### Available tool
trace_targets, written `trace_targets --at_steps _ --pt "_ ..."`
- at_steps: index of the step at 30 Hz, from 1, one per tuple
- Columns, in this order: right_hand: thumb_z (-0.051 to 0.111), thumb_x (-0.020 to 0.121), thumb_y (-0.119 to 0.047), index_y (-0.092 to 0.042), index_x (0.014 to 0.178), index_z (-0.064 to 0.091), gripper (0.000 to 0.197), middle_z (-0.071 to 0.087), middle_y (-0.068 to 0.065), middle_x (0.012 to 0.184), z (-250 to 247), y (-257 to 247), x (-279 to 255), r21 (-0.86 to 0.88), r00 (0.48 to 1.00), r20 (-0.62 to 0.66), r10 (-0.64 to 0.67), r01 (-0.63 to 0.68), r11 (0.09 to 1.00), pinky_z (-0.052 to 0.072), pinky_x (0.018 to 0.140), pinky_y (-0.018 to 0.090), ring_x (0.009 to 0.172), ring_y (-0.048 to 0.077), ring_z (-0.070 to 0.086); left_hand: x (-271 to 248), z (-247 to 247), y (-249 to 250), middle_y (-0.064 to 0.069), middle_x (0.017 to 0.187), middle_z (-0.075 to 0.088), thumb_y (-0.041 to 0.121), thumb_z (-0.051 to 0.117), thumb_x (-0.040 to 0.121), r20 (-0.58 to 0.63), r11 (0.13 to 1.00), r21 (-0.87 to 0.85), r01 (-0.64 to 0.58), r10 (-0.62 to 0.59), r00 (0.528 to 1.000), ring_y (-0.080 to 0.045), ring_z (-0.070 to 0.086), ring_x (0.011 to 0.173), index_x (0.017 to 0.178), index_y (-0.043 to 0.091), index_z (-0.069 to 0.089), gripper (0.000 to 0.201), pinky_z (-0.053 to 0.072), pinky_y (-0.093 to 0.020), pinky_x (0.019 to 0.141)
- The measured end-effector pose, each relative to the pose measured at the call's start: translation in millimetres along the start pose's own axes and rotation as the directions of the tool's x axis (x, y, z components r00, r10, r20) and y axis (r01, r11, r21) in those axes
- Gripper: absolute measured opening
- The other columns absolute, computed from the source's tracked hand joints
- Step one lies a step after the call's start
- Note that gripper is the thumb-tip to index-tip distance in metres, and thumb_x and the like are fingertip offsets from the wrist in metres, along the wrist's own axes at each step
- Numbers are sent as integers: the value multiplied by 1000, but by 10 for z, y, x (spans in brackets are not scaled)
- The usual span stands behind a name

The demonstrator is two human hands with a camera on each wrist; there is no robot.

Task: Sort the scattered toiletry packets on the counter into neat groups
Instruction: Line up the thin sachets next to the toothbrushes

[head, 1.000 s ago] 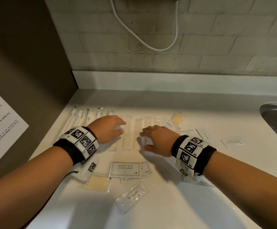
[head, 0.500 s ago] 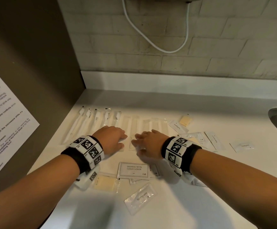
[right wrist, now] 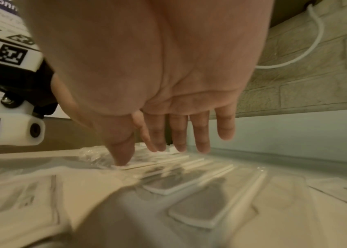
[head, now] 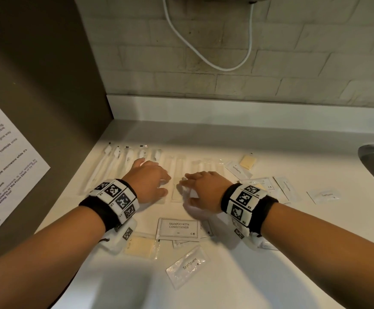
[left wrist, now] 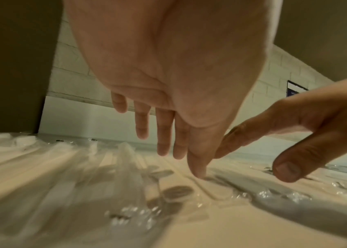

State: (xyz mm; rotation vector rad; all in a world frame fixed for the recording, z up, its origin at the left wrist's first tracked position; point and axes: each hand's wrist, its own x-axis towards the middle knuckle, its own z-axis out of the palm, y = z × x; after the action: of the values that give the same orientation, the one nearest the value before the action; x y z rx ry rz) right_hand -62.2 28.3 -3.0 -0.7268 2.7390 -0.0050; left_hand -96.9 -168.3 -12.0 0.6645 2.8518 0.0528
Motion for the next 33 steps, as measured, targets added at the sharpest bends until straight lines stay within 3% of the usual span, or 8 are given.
trace_targets --at_steps 3,6,9,12,17,23,33 --pt "43 97 -40 -29 144 38 49 36 -3 153 6 203 -71 -6 994 -49 93 -93 996 27 114 44 137 22 38 64 -59 138 14 142 52 47 51 93 -42 997 -59 -44 42 998 -14 32 140 129 34 58 39 6 -44 119" --pt "46 96 -41 -29 142 42 48 43 -3 149 -3 444 -173 26 987 7 163 -163 986 31 113 44 133 22 43 147 -72 359 14 145 48 47 47 95 -23 991 -85 -101 99 995 -15 28 143 130 35 58 38 1 -45 119" --pt "45 96 -41 -30 133 52 39 53 -5 139 32 540 -251 5 990 53 127 -128 992 34 111 44 125 21 49 218 -42 546 14 150 42 50 47 93 60 989 -45 -137 140 988 -18 18 147 128 37 59 39 -6 -48 119" --pt "41 95 -42 -27 129 53 39 53 -2 137 114 514 -278 -33 990 88 111 -108 994 34 109 44 124 23 49 248 35 631 13 152 40 53 49 91 125 987 12 -160 157 980 -20 14 148 130 36 58 43 -7 -50 118" --pt "47 91 -50 -30 120 59 37 58 -4 128 191 469 -214 -34 993 -11 121 -121 992 35 105 40 118 21 50 297 103 593 18 145 48 51 59 87 61 990 2 -141 141 988 -16 23 144 129 37 58 44 -4 -46 118" --pt "52 89 -48 -23 129 54 47 58 -1 127 186 433 -132 -53 988 -51 145 -148 988 34 106 40 119 22 48 299 146 567 14 129 60 52 64 83 -23 993 -14 -118 117 993 -11 29 141 131 34 56 52 1 -43 118" --pt "53 89 -47 -25 127 56 45 59 -3 126 222 427 -144 -48 983 -85 160 -164 985 33 105 40 118 22 49 305 136 532 20 140 51 55 60 85 -1 992 3 -130 130 992 -10 27 142 128 32 59 49 1 -44 117"
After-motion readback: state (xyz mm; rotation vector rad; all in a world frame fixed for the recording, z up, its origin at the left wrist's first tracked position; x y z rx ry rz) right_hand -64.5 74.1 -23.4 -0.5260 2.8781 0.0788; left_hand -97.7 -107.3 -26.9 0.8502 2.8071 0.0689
